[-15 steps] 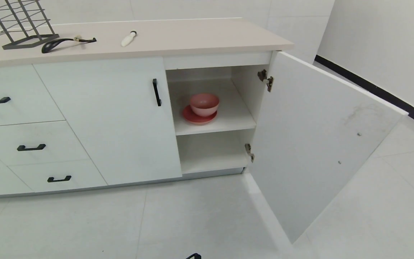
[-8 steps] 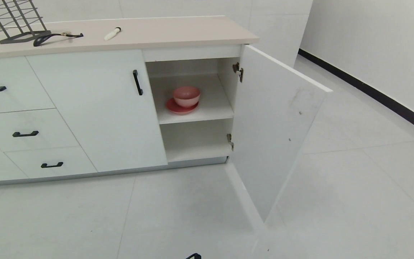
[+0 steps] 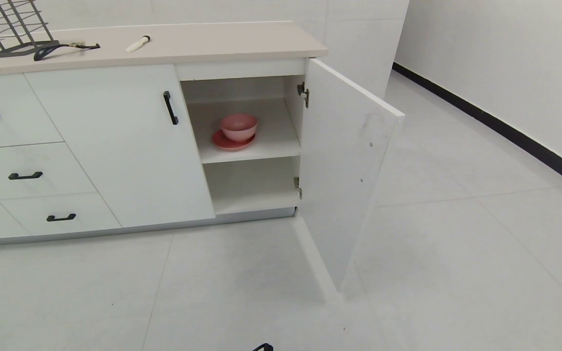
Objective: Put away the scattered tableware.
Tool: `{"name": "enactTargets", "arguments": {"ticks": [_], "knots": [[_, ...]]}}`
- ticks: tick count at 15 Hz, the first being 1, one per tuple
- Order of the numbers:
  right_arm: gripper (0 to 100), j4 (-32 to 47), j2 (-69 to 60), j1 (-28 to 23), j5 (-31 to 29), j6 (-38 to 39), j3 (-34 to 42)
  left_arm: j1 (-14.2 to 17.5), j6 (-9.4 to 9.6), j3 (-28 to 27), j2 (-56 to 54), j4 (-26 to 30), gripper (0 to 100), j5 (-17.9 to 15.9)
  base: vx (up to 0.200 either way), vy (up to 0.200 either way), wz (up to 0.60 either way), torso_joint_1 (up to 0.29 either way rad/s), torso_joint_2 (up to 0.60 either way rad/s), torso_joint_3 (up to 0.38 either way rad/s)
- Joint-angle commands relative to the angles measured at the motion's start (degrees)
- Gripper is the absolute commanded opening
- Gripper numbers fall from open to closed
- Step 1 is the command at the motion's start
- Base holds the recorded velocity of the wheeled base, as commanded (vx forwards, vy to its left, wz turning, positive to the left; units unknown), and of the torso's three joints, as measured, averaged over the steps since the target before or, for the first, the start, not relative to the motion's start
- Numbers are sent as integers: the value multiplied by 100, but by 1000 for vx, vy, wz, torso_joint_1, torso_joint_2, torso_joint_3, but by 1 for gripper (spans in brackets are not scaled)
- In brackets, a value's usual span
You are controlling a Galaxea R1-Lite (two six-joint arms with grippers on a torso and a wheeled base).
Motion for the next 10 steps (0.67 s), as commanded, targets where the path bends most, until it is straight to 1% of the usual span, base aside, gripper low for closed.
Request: {"name": "enactTargets", "arguments": {"ticks": [1,2,3,4,5,6,8,9,10], "knots": [[0,-671,721,-324,471,-278,-567,4,9,0,9,0,100,-10,0,0,0,0,0,0],[0,-689,1363,-483,1087,-594,-1262,4,9,0,9,9,100,-10,0,0,0,0,0,0],[0,-768,2013,-491,1421,-797,-1596,4,-8,0,9,0,100,-1,0,0,0,0,0,0],[0,-1269,2743,-483,1588,-972,-1701,4,0,0,9,0,100,-1,0,0,0,0,0,0],[0,-2113,3428,-430,1676,-999,-1622,-5,0,0,9,9,100,-1,0,0,0,0,0,0],[0,-3475,4325,-386,1825,-999,-1323,4,0,0,9,9,100,-10,0,0,0,0,0,0],[0,-6085,5863,-316,2308,-1060,-523,4,-17,0,9,0,100,-19,0,0,0,0,0,0],[0,-6973,6452,-316,2475,-1139,-268,-5,-26,-9,9,0,100,-19,0,0,0,0,0,0],[0,-7166,6900,-157,2801,-1201,-172,-5,-87,-9,9,0,100,-19,0,0,0,0,0,0]]}}
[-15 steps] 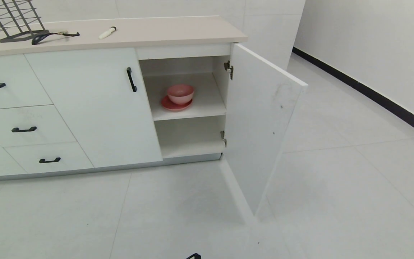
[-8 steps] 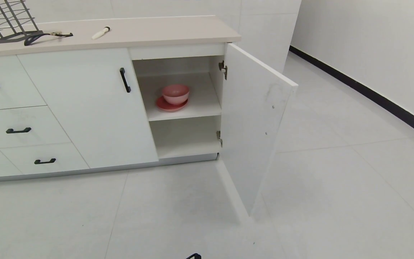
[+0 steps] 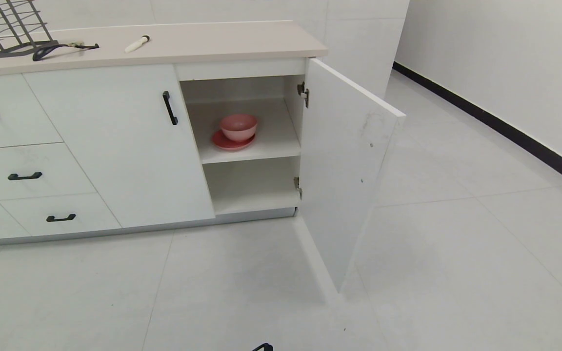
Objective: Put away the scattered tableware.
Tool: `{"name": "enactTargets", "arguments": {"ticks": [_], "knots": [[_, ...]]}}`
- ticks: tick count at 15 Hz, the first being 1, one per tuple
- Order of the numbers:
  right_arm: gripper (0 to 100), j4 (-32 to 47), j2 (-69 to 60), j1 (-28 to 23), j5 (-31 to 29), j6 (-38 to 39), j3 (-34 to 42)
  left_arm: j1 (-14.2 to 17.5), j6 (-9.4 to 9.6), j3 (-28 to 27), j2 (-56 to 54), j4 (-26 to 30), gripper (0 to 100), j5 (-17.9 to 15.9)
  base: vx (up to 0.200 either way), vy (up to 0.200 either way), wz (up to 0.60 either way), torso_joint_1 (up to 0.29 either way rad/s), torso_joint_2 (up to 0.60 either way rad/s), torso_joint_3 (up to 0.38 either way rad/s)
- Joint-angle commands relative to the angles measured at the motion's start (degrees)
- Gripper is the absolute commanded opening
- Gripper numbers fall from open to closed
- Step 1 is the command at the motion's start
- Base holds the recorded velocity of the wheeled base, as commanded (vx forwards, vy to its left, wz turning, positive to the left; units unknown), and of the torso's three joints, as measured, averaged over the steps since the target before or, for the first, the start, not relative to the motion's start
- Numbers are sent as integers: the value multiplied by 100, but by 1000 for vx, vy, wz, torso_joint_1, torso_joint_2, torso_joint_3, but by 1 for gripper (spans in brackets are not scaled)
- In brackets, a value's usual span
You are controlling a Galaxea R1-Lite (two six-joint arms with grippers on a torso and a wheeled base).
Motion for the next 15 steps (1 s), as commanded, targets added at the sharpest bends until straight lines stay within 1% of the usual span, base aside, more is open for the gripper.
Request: {"name": "enactTargets", "arguments": {"ticks": [1,3,6,8,13,15], "knots": [[0,-1793,2330,199,720,-209,707,0,-17,-6,9,0,100,1,0,0,0,0,0,0],[0,-1757,2338,726,729,-340,408,0,-43,-6,9,0,100,1,0,0,0,0,0,0],[0,-1766,2716,805,737,-349,171,0,-43,-6,9,0,100,1,0,0,0,0,0,0],[0,-1775,3208,1087,729,-349,-251,0,-43,-6,9,0,100,1,0,0,0,0,0,0],[0,-1837,4957,1131,729,-349,-1736,0,-61,-6,9,0,100,1,0,0,0,0,0,0],[0,-1863,5388,1166,737,-349,-2132,0,-61,-6,9,0,100,1,0,0,0,0,0,0]]}}
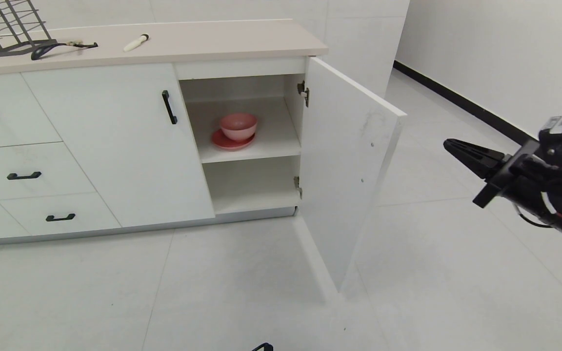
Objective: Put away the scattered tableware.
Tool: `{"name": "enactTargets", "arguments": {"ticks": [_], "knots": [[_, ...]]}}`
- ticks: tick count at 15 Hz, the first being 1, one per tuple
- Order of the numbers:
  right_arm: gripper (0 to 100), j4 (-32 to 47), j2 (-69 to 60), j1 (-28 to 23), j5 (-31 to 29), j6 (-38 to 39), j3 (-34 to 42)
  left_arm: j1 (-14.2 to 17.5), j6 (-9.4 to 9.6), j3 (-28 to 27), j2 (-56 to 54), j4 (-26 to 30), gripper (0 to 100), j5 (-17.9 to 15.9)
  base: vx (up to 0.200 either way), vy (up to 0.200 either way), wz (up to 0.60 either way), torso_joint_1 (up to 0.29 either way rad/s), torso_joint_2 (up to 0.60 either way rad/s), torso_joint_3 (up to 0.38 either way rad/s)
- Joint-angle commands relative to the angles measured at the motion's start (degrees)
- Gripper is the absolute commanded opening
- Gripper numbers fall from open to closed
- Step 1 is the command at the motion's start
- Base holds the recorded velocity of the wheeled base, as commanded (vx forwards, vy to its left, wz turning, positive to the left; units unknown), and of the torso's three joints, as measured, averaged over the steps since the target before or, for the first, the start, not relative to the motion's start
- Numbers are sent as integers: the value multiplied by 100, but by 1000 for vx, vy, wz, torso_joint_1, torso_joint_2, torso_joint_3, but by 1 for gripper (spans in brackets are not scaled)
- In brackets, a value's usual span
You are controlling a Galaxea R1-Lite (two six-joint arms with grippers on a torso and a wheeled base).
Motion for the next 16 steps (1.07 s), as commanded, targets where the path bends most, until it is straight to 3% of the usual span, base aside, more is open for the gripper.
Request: {"name": "enactTargets", "arguments": {"ticks": [1,10,16], "knots": [[0,-17,851,70,-4,-2,-558,0,-2,1,9,0,100,1,0,0,0,0,0,0],[0,-61,2082,448,40,-2,-2272,0,-2,1,9,0,100,1,0,0,0,0,0,0],[0,-61,2064,913,31,-2,-2289,0,-2,1,9,0,100,1,0,0,0,0,0,0]]}}
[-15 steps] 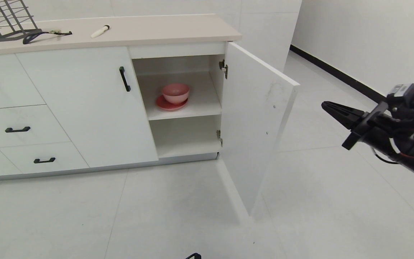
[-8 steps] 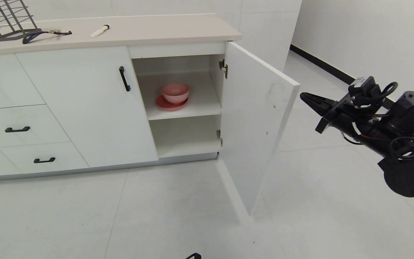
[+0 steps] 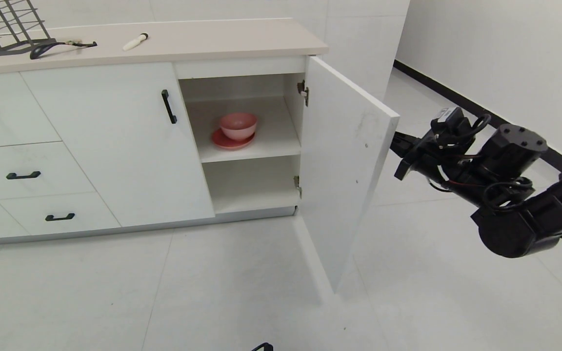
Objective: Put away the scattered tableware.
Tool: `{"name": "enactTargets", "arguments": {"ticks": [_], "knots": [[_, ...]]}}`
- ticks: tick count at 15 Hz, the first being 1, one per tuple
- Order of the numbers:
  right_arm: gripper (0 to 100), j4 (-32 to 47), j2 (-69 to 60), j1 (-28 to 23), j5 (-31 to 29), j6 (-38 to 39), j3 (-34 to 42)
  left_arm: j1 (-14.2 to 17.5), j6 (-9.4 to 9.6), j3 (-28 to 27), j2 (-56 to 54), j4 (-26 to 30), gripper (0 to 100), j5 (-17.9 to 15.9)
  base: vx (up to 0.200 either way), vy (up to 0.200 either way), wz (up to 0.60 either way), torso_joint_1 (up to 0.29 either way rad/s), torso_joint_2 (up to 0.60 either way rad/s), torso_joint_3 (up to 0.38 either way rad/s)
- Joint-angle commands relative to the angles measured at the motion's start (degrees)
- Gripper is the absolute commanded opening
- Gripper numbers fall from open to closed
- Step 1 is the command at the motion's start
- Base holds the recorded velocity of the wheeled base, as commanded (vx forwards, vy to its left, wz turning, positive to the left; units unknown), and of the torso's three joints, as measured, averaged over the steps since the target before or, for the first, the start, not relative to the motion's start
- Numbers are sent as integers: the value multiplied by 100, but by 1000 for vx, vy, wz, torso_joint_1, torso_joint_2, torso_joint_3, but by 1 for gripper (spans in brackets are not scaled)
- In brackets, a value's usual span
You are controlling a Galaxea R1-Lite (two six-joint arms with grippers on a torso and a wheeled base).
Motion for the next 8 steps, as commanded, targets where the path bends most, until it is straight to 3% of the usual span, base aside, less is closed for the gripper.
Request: {"name": "enactTargets", "arguments": {"ticks": [1,8], "knots": [[0,1,-41,123,3,-3,44,0,-2,1,9,0,100,-2,0,0,0,0,0,0],[0,1,3,1283,-14,23,-167,0,-2,1,9,0,100,-2,0,0,0,0,0,0]]}}
